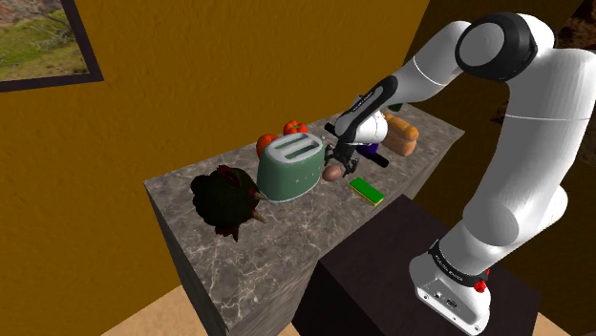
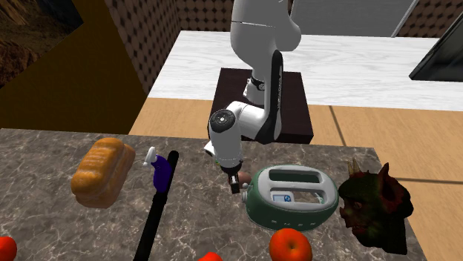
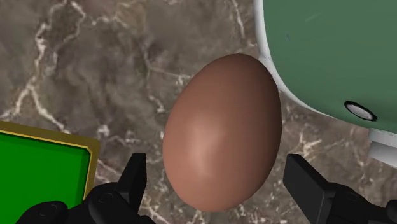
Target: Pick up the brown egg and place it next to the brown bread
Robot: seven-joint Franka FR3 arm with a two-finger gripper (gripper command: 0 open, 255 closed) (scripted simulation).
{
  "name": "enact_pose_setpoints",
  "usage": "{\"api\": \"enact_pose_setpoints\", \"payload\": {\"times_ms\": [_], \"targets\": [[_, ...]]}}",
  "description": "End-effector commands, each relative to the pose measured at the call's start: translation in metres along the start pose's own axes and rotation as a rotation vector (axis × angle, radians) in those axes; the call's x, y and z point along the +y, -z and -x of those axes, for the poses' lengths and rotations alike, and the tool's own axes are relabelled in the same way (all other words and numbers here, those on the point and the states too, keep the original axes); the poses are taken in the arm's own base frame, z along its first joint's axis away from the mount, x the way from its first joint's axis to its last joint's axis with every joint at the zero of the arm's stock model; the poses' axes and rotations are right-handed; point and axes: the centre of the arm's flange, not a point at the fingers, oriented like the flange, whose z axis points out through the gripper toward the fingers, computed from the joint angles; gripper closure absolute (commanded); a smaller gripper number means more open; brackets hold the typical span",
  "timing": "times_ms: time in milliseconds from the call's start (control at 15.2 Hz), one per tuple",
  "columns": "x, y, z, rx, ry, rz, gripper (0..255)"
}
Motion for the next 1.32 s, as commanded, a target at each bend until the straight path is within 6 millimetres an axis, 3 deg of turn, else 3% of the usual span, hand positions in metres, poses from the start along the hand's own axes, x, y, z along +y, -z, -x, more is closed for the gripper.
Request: {"api": "enact_pose_setpoints", "payload": {"times_ms": [0,462,528,1122,1254], "targets": [[0.0,-0.004,-0.001,0.0,0.0,0.0,0],[0.0,-0.004,-0.001,0.0,0.0,0.0,0],[0.0,-0.004,-0.001,0.0,0.0,0.0,255],[0.0,-0.004,-0.001,0.0,0.0,0.0,255],[-0.001,0.006,0.0,0.0,0.0,0.0,255]]}}
